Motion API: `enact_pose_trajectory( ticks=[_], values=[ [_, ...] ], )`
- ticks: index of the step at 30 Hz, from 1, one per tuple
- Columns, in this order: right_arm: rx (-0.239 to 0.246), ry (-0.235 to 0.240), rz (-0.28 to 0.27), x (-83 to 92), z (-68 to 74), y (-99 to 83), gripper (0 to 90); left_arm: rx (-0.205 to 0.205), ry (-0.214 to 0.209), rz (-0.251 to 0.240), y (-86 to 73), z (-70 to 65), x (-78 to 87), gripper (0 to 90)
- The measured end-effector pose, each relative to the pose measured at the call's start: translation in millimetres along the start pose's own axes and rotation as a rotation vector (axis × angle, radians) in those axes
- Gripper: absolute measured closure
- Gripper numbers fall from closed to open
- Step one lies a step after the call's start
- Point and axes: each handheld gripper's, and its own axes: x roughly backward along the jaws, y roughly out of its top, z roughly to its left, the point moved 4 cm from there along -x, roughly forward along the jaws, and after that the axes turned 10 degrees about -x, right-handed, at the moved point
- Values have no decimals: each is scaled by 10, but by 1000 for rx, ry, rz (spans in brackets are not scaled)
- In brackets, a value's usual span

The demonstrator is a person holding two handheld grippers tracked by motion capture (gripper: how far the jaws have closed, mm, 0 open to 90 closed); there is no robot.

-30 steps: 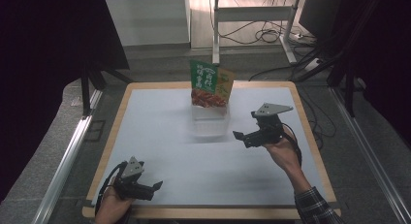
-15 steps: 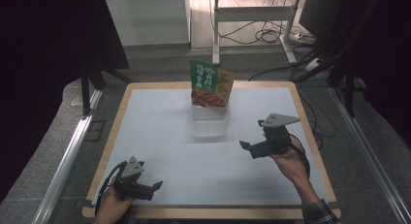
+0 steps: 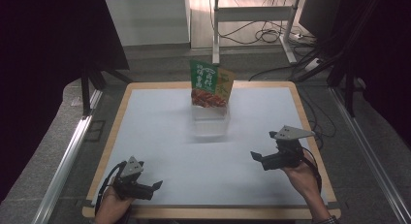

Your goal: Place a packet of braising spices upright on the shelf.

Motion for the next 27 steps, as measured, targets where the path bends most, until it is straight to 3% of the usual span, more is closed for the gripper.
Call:
enact_pose_trajectory(
  ticks=[12,27],
  values=[
    [-60,-8,-20,181,-89,-339,0,1,-1,2,0,2,-3,23],
    [-118,-25,84,135,-247,-631,5,0,-5,8,1,2,-6,23]
  ],
)
